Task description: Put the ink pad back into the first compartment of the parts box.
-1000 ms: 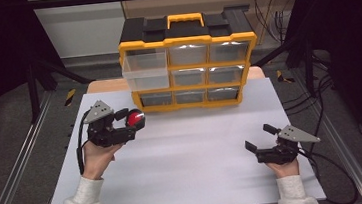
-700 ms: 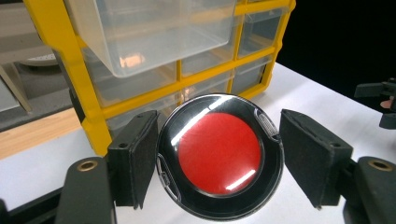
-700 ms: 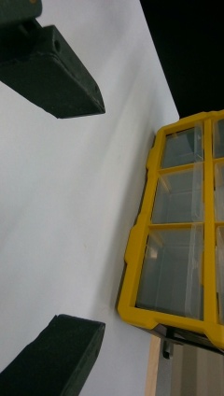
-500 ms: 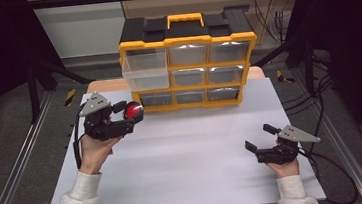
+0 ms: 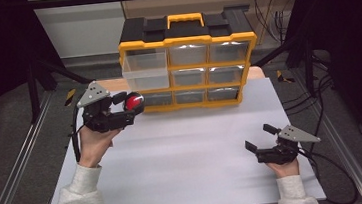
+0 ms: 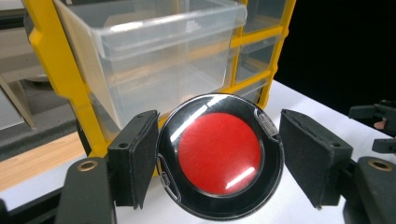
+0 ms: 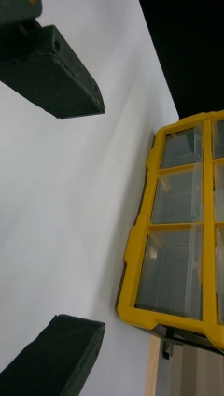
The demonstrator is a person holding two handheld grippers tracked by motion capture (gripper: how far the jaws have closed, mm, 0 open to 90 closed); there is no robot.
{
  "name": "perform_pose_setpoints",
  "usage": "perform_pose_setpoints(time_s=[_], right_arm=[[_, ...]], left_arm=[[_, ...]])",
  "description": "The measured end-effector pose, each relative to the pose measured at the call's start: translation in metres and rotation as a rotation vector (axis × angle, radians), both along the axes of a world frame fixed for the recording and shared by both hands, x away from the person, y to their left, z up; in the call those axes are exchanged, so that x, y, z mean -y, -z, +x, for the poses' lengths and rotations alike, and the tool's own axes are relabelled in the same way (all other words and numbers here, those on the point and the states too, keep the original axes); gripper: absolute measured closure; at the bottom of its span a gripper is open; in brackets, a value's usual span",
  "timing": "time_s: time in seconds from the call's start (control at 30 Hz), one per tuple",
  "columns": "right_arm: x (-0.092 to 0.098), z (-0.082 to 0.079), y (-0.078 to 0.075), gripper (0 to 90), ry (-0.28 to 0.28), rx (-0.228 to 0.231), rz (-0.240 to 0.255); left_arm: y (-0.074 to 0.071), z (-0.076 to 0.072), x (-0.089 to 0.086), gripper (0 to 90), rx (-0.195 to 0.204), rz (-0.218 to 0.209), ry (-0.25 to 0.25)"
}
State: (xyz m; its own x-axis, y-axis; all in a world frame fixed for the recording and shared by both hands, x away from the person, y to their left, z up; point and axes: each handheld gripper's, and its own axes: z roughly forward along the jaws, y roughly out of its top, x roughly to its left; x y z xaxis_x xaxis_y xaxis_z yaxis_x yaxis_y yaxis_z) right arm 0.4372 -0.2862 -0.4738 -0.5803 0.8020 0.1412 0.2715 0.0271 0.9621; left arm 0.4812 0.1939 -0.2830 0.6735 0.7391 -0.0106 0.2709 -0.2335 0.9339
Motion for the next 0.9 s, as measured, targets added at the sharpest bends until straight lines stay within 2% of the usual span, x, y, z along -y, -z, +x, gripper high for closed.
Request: perform_pose_setpoints(time_s=[0.9], right_arm=[[0.000, 0.000, 0.000, 0.3, -0.003, -0.003, 0.001]], left_arm=[[-0.042, 0.010, 0.008, 29.9, 0.054, -0.023, -0.006]])
